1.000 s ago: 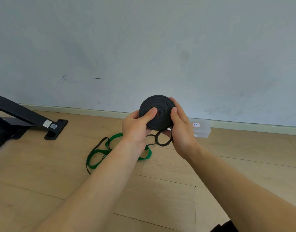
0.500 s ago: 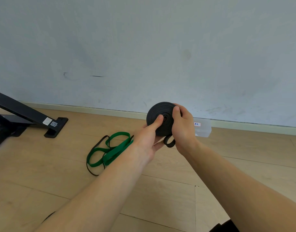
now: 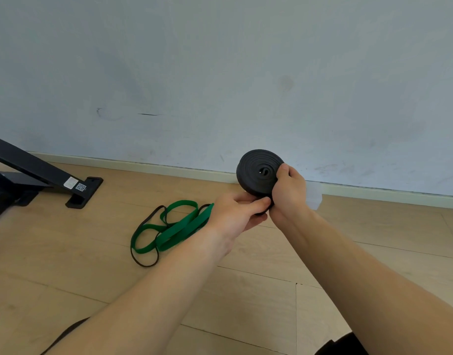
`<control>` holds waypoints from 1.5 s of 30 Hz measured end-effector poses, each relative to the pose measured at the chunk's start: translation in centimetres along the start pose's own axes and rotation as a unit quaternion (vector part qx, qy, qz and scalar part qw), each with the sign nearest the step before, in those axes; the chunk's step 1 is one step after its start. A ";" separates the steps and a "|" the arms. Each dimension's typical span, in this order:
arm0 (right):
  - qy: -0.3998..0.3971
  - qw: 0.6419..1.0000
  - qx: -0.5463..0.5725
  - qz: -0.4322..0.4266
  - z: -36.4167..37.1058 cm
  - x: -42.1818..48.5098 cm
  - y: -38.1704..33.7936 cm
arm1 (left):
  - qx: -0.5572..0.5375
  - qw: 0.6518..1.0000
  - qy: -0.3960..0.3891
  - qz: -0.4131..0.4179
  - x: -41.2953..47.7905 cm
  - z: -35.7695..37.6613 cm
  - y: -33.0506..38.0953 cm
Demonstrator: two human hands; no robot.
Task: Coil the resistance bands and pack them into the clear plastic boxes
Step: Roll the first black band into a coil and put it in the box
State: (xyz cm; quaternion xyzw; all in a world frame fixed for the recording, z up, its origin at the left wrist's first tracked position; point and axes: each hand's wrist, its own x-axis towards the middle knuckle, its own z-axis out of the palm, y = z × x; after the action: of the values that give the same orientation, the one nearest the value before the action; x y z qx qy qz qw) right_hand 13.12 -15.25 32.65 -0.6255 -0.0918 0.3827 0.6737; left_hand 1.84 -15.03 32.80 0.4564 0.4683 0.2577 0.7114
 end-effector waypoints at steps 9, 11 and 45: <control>0.046 0.997 0.041 0.043 -0.5 0.0 -1.0 | 0.115 0.980 0.097 0.133 -1.4 2.0 -0.9; 0.048 0.996 0.050 0.048 -0.5 0.0 -1.1 | 0.140 0.974 0.098 0.152 -1.5 1.9 -0.7; -0.052 0.983 0.151 0.086 -1.7 -1.2 -1.9 | 0.223 0.898 0.128 0.357 0.8 -0.4 0.8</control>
State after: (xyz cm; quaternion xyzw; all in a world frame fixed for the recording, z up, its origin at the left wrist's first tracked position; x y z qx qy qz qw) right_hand 14.07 -17.17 34.53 -0.5012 -0.0137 0.4810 0.7192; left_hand 1.86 -13.83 33.14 0.7028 0.4059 0.4396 0.3847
